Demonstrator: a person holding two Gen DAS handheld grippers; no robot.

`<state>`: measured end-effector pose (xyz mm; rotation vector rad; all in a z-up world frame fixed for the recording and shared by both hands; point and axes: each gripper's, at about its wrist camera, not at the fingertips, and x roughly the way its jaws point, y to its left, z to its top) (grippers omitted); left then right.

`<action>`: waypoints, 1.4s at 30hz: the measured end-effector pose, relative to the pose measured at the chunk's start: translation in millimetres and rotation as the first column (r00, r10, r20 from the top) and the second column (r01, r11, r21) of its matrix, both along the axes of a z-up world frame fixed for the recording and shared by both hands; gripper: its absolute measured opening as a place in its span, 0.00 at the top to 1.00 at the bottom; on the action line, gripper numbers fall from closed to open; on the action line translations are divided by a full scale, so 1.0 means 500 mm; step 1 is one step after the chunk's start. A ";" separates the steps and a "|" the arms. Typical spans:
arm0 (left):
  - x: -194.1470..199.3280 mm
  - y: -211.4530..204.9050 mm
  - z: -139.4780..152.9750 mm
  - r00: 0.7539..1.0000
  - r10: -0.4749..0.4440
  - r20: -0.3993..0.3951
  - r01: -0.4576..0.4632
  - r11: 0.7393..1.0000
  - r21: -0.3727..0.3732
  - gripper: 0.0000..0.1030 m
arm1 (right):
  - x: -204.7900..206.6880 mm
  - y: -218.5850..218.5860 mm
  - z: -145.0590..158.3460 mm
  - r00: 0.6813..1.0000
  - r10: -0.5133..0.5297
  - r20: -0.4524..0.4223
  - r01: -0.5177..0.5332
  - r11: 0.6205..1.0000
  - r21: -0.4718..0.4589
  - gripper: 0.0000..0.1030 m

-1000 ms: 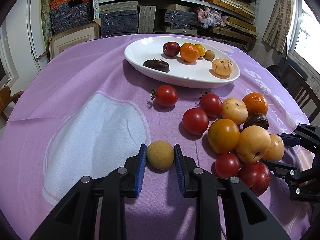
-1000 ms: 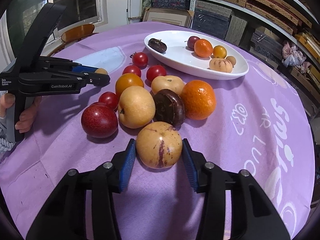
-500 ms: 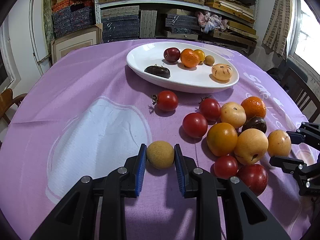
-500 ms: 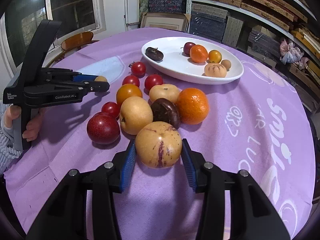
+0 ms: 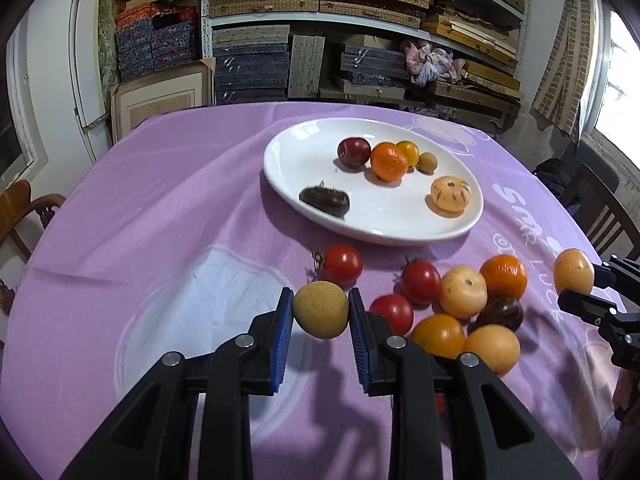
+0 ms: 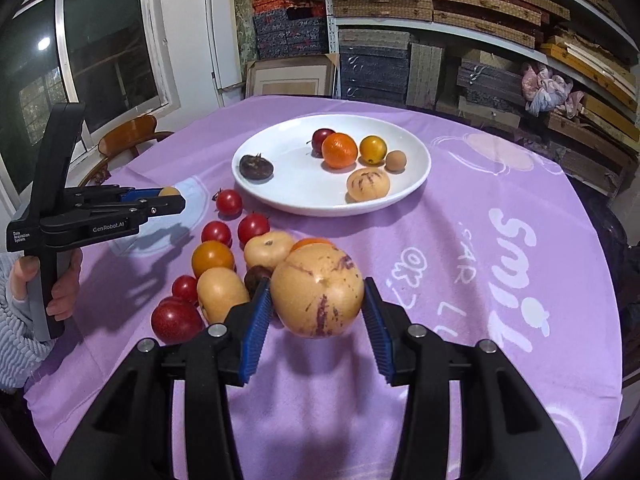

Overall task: Organize fruits
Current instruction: 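Carry the tan fruit and pepino melon onto the white plate and release both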

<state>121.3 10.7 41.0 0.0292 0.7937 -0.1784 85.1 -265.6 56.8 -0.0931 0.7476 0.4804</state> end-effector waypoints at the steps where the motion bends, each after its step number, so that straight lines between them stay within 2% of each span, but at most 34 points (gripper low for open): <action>1: 0.013 -0.005 0.011 1.000 -0.002 0.005 0.002 1.000 0.009 0.73 | 0.010 0.002 0.012 1.000 -0.006 0.008 0.006 1.000 -0.011 0.57; 5: 0.075 -0.034 0.043 1.000 -0.010 0.013 0.009 1.000 0.014 0.73 | 0.068 0.028 0.043 1.000 -0.014 0.027 0.015 0.999 -0.041 0.57; 13: 0.212 -0.080 0.045 1.000 0.006 -0.012 -0.005 0.999 0.048 0.73 | 0.190 0.128 0.035 1.000 0.025 -0.006 -0.026 0.999 -0.040 0.57; 19: 0.309 -0.059 0.002 0.995 0.056 -0.088 -0.053 0.998 0.033 0.73 | 0.263 0.167 0.005 0.998 0.025 -0.053 -0.028 0.997 -0.068 0.57; 24: 0.336 -0.040 -0.036 0.987 0.077 -0.138 -0.077 0.997 0.006 0.73 | 0.285 0.170 -0.025 0.997 0.010 -0.072 -0.017 0.996 -0.087 0.57; 26: 0.336 -0.034 -0.040 0.986 0.091 -0.143 -0.093 0.996 -0.001 0.72 | 0.281 0.164 -0.027 0.998 0.000 -0.062 -0.005 0.997 -0.078 0.56; 28: 0.328 -0.029 -0.037 0.985 0.095 -0.143 -0.096 0.995 -0.005 0.69 | 0.276 0.152 -0.020 0.998 -0.009 -0.063 0.006 0.999 -0.054 0.50; 32: 0.289 -0.016 0.002 0.989 0.102 -0.104 -0.105 0.994 -0.021 0.64 | 0.242 0.119 0.015 0.999 -0.027 -0.026 0.027 0.999 -0.026 0.45; 34: 0.262 -0.007 0.025 0.991 0.107 -0.081 -0.109 0.994 -0.021 0.62 | 0.212 0.099 0.032 0.999 -0.045 0.003 0.045 0.999 -0.017 0.32; 39: 0.157 0.006 0.062 0.992 0.127 -0.016 -0.127 0.992 0.001 0.45 | 0.123 0.030 0.051 0.992 -0.114 0.059 0.113 0.993 0.026 0.13; 42: 0.092 -0.002 0.053 0.994 0.113 -0.001 -0.113 0.993 0.027 0.41 | 0.079 -0.022 0.041 0.983 -0.175 0.064 0.168 0.981 0.100 0.07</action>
